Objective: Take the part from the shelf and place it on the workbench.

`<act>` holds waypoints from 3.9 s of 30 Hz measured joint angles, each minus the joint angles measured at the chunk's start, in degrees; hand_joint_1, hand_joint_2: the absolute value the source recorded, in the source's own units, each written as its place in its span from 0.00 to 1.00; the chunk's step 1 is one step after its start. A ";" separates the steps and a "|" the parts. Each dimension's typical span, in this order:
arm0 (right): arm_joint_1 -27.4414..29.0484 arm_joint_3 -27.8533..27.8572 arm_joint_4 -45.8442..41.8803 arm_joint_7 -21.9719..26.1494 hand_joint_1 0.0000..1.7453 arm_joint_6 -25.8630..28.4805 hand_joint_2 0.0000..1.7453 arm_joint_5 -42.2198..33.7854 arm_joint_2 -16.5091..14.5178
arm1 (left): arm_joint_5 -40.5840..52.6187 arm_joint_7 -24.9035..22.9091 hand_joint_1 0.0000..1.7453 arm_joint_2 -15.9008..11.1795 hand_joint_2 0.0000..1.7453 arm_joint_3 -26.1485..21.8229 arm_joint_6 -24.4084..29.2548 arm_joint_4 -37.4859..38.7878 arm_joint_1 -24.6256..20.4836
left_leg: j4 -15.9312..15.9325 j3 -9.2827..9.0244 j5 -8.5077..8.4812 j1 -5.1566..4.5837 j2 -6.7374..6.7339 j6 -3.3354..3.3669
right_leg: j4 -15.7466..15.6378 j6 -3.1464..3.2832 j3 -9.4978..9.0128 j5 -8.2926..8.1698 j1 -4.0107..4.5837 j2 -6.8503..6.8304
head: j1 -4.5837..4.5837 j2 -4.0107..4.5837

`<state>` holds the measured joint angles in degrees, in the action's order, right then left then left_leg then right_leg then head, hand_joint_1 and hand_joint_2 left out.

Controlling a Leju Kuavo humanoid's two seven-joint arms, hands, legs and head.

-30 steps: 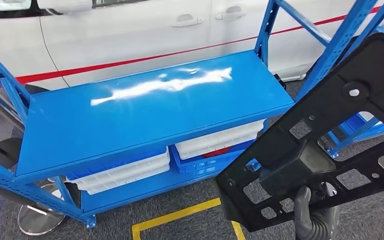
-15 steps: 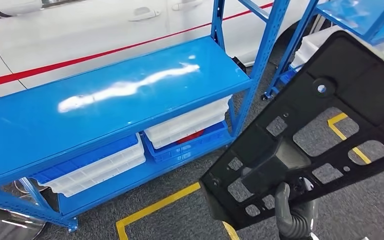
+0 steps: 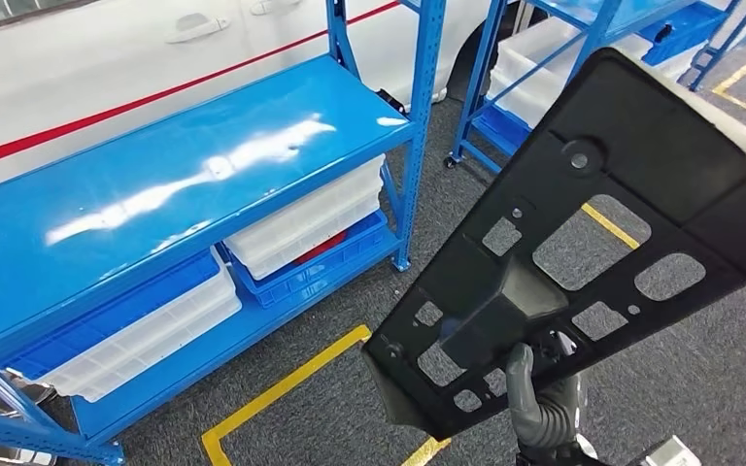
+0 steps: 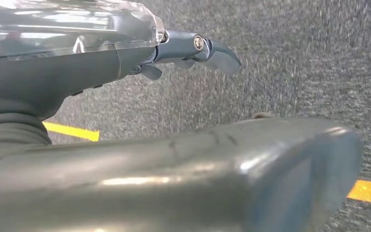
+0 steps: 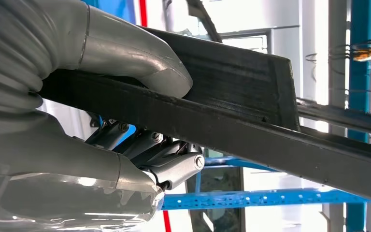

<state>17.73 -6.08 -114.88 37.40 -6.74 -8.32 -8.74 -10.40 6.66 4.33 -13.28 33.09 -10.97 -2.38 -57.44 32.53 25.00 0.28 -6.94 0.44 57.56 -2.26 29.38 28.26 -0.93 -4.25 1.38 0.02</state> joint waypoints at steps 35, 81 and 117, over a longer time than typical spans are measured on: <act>-2.19 -8.10 5.80 2.15 1.00 7.05 1.00 -3.93 3.59 | 8.34 1.60 0.00 4.18 0.00 -8.12 2.61 -0.45 2.04 | -2.90 -2.36 5.31 -0.12 2.12 -0.95 | -0.08 3.62 2.93 -2.36 1.16 2.25 | -0.12 0.00; -2.09 -10.41 5.46 2.26 1.00 13.01 1.00 2.11 3.96 | 9.93 1.60 0.00 3.82 0.00 -9.73 3.71 -0.48 2.20 | 0.53 -2.54 1.97 0.47 8.27 0.52 | 4.40 1.81 6.61 -1.05 0.83 8.64 | -0.23 0.00; 4.36 -2.29 0.03 2.10 1.00 22.97 1.00 14.78 9.16 | 21.31 20.59 0.00 -0.60 0.00 -5.80 -12.22 -0.59 3.22 | 1.65 -2.76 1.72 -0.20 5.48 0.96 | 14.94 1.40 11.42 4.74 0.43 4.83 | -0.26 0.00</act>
<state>22.10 -8.37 -114.85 39.50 16.23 6.46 0.42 10.91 27.25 3.73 -19.07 20.87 -11.56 0.84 -55.79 29.76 26.72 0.08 -1.46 1.40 72.50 -0.86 40.80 33.00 -0.50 0.58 1.11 0.02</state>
